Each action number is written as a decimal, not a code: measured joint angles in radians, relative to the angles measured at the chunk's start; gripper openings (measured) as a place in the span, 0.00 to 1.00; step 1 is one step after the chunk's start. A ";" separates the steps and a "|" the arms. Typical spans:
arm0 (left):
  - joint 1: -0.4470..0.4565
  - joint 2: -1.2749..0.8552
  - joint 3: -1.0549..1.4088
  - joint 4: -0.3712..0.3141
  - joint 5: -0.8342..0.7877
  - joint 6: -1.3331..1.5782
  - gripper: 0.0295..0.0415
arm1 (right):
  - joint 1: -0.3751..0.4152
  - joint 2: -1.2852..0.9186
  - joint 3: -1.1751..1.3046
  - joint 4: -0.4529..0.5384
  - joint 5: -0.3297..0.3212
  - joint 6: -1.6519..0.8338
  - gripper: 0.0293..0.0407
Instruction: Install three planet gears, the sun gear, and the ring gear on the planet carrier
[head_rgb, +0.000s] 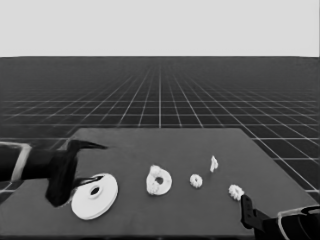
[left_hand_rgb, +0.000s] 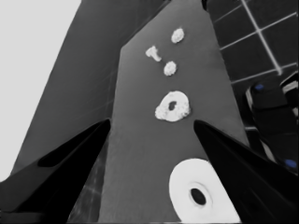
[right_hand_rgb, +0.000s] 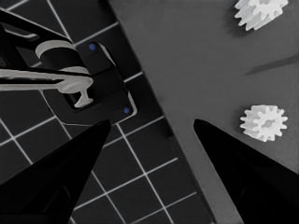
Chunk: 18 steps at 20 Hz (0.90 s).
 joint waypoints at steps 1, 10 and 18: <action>-0.002 -0.008 0.006 0.001 -0.005 0.015 0.75 | 0.000 0.000 0.000 0.000 0.000 0.000 0.81; -0.006 -0.019 0.015 0.002 -0.013 0.037 0.75 | 0.338 0.288 -0.766 0.527 -0.255 0.572 0.81; -0.006 -0.020 0.015 0.002 -0.013 0.037 0.75 | 0.121 0.369 -0.914 0.372 -0.110 0.555 0.81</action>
